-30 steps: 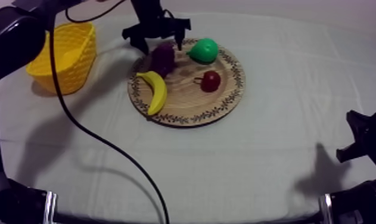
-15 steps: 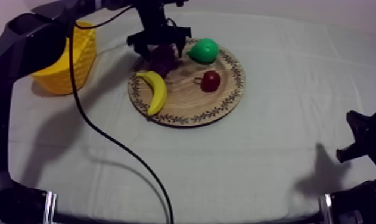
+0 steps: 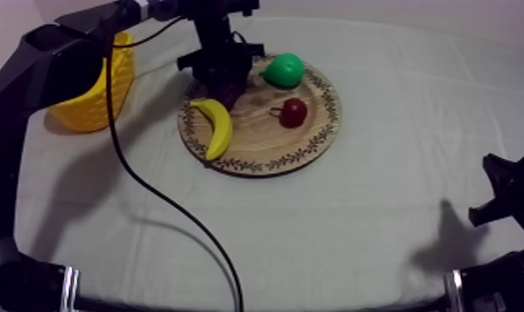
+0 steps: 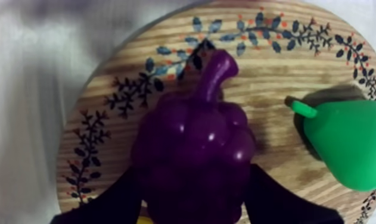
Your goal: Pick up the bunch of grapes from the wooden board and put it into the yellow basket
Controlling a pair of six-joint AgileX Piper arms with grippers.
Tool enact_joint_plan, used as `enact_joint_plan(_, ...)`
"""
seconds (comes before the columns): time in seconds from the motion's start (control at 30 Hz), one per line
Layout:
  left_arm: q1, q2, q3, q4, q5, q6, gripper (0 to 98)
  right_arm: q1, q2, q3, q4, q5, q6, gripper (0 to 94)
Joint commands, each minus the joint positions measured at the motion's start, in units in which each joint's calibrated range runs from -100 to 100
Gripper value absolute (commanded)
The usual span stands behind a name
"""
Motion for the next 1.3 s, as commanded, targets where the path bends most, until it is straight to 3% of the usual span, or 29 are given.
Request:
enact_joint_plan(0.0,-0.03,0.11,0.04,-0.18,0.07,-0.05,48.1,-0.01,0.00,0.00,-0.01,-0.01,-0.01,0.3)
enact_joint_plan(0.47,1.15,-15.60,9.27,-1.42,-0.14,-1.81,50.3,-0.01,0.00,0.00,-0.01,-0.01,-0.01,0.3)
enact_joint_plan(0.77,1.55,-28.36,17.49,-1.18,0.86,-1.72,50.6,-0.01,0.00,0.00,-0.01,-0.01,-0.01,0.3)
enact_joint_plan(1.27,-0.67,-33.93,22.72,-1.40,0.97,-1.90,51.6,-0.01,0.00,0.00,-0.01,-0.01,-0.01,0.3)
